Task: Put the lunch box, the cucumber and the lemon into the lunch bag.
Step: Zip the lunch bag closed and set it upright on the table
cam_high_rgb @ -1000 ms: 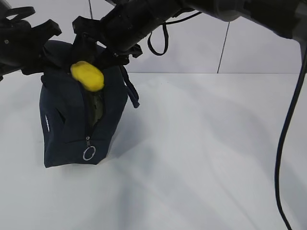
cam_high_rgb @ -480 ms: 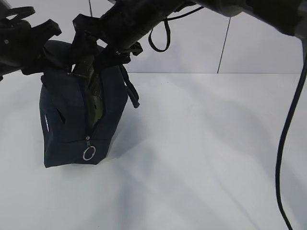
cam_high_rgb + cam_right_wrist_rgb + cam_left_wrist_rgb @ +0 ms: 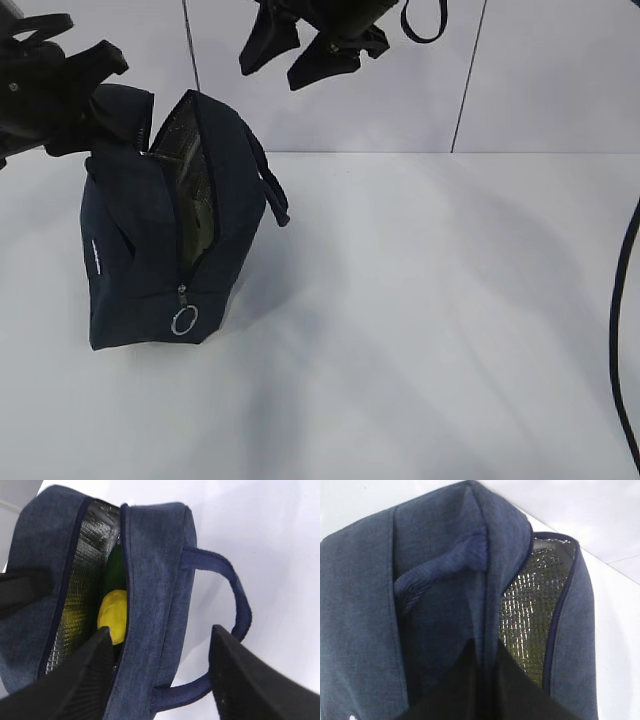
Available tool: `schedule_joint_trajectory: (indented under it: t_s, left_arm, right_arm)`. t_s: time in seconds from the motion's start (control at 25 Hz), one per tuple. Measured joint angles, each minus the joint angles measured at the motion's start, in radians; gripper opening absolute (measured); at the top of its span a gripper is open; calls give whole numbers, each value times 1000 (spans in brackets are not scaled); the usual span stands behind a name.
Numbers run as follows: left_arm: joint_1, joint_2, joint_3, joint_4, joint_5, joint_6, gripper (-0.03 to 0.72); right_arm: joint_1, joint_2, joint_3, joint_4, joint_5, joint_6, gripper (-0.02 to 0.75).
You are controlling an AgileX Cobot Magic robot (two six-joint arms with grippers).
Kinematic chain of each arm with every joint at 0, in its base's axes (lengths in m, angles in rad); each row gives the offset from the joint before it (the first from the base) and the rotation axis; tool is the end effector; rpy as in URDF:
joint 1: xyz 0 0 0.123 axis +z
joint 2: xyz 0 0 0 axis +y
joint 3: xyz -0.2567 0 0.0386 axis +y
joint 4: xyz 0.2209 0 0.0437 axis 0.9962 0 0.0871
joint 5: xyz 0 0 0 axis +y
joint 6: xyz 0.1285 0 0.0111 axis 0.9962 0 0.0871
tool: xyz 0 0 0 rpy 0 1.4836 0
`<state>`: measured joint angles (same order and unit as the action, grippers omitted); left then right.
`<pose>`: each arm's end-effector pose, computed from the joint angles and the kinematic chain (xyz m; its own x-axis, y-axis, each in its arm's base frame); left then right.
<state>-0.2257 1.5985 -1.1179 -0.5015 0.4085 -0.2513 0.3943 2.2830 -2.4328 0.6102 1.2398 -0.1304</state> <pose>0.3393 -0.1032 0.2282 -0.7373 -0.4929 -0.4620 -0.1721 0.7984 -0.5770 0.4098 0.2463 0.2809 -0.7981 -0.2475 -0.5493 -0.5475 0.6785 0.4897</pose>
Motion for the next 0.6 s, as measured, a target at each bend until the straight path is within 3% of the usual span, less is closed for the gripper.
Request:
schedule_joint_trajectory:
  t_s: [0.24, 0.6]
  left_arm:
    - [0, 0, 0, 0, 0, 0, 3]
    - [0, 0, 0, 0, 0, 0, 3]
  right_arm:
    - [0, 6, 18, -38, 4, 10, 483]
    - [8, 87, 37, 58, 4, -7, 431]
